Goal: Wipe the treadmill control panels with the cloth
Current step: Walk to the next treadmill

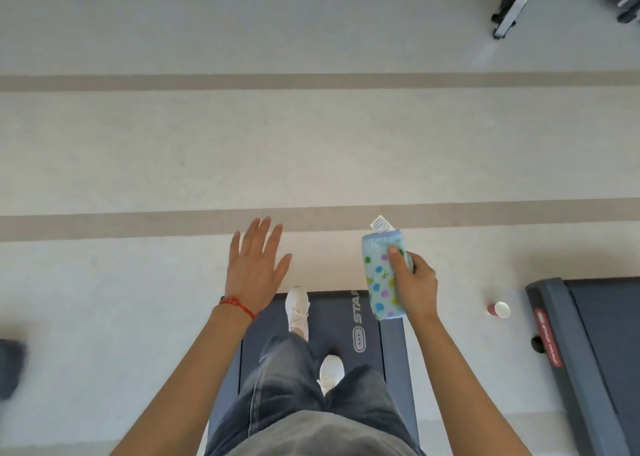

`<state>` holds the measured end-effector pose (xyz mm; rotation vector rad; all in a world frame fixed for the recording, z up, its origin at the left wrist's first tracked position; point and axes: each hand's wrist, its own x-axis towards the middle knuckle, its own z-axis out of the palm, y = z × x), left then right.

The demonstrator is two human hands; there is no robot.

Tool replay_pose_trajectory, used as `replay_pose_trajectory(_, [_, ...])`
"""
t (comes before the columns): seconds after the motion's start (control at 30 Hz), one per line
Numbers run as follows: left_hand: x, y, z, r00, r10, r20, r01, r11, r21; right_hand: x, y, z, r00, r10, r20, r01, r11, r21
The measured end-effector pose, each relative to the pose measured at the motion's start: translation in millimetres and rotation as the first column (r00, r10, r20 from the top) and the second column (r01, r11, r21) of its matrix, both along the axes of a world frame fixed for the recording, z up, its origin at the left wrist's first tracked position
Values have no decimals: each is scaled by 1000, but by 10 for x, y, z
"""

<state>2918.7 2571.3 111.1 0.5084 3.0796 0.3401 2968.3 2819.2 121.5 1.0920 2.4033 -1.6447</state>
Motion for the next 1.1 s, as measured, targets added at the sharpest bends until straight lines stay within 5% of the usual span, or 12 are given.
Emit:
replay_pose_trajectory(0.5, [-2190, 131, -5, 997, -75, -3, 75, 997, -24, -2001, 139, -62, 992, -115, -45, 111, 991, -75])
replay_pose_trajectory(0.9, [-4299, 1198, -1244, 993, -46, -108, 45, 999, -11, -4047, 1325, -1285, 982, -110, -155, 100, 992, -71])
replay_pose_trajectory(1.1, [-5037, 1863, -1492, 992, -113, -54, 113, 994, -8, -4746, 1964, -1412, 966, -203, -162, 194, 979, -70])
